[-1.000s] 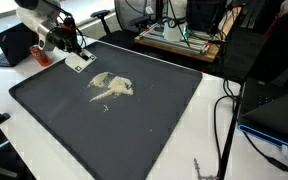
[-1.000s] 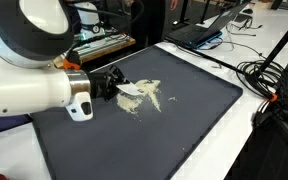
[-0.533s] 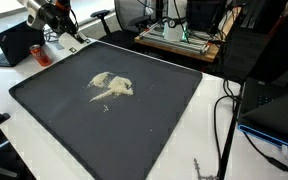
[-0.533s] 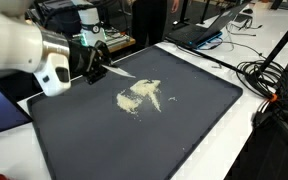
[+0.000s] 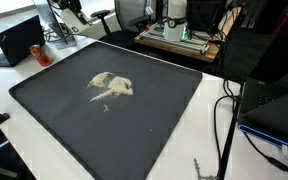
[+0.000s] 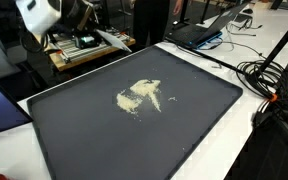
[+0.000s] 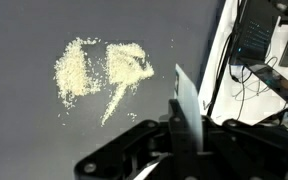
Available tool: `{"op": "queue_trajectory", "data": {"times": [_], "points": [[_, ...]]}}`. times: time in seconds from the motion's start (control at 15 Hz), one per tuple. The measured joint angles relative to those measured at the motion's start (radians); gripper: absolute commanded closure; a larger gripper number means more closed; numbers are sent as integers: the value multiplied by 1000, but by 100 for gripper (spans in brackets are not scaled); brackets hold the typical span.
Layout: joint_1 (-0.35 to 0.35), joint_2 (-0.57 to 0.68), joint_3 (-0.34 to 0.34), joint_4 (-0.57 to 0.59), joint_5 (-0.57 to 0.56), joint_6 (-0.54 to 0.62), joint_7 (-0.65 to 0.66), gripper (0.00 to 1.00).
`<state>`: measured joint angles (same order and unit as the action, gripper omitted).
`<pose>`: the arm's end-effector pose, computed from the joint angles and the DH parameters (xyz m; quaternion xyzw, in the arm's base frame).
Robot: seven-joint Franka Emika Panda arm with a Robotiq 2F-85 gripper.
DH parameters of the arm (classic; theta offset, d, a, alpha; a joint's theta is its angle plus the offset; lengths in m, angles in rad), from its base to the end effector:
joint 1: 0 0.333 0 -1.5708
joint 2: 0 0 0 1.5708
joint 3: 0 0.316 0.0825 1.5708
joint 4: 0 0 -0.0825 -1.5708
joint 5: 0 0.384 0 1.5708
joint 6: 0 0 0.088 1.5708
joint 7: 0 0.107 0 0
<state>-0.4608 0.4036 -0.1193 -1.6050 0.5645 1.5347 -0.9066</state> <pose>0.5543 -0.2830 0.3820 -0.9369 -0.0976 -0.0042 0.3357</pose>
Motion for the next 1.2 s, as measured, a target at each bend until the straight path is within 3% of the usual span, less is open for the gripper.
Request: {"op": "queue_trajectory", "data": {"times": [0.33, 0.53, 0.93, 1.2], "points": [[66, -246, -33, -234, -48, 167, 6, 99], [116, -403, -48, -387, -146, 289, 58, 99], [228, -731, -13, -709, -417, 525, 296, 99], [292, -886, 48, -851, -565, 572, 490, 99]]}}
